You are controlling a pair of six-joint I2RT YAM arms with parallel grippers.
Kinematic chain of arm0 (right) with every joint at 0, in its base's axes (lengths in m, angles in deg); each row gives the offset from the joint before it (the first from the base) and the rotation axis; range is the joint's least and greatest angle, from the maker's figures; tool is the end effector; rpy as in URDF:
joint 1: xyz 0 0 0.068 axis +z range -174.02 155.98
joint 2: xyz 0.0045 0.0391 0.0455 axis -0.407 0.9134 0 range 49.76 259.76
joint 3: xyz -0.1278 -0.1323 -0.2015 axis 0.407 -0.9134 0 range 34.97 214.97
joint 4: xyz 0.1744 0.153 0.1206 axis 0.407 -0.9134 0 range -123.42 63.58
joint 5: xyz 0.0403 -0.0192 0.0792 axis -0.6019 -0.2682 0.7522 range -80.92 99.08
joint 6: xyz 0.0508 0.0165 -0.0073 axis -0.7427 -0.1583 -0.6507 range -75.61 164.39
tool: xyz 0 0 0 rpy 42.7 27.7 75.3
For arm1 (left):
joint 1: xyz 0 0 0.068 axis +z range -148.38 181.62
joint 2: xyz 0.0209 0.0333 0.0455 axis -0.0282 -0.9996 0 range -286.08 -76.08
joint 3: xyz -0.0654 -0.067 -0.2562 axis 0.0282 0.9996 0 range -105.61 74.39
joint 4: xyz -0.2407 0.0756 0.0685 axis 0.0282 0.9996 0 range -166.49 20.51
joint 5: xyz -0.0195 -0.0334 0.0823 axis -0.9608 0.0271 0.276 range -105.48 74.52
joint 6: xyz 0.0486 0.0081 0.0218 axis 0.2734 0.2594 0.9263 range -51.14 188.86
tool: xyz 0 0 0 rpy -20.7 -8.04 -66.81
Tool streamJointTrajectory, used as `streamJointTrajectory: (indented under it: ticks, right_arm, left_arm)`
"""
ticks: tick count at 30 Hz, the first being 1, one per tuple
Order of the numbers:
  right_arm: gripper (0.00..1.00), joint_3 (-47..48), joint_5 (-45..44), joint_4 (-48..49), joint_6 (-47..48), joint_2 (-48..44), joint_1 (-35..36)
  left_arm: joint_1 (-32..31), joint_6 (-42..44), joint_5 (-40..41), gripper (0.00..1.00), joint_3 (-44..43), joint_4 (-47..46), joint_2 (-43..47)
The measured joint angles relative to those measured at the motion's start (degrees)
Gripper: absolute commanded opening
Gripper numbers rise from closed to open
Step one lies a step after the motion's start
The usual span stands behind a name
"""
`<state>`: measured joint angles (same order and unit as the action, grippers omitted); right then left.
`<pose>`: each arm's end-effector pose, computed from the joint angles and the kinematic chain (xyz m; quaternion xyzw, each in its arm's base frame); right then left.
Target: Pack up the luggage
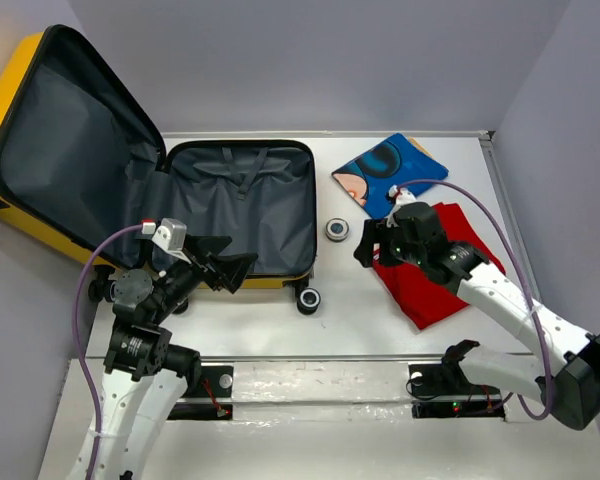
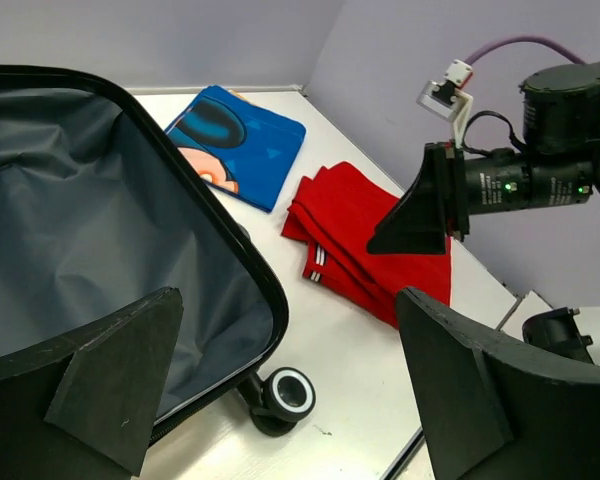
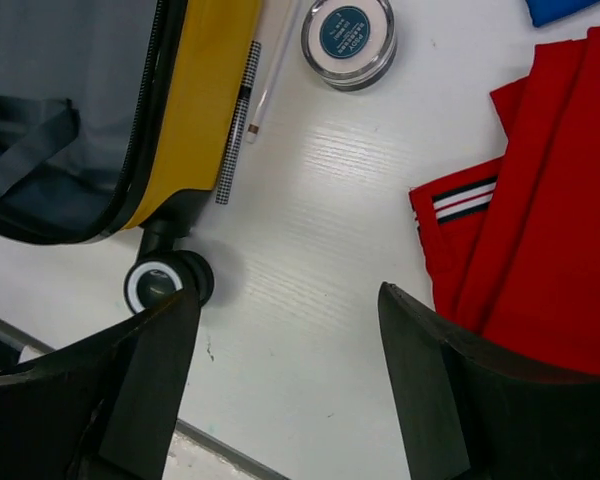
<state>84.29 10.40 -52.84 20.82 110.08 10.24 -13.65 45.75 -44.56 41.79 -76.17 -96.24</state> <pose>0.1883 0.1291 0.2885 -0.0886 0.8921 0.2233 0.3827 0.0930 -0.0434 0.3380 0.1532 0.6203 -0.3964 0.6592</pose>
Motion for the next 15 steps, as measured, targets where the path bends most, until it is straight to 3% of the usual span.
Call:
streamJointTrajectory:
  ticks: [15]
  right_arm:
    - [0.88, 6.91, -8.61, 0.26, 5.4, 20.28, 0.33]
  left_arm:
    - [0.0, 0.15, -0.68, 0.99, 0.09, -0.02, -1.03]
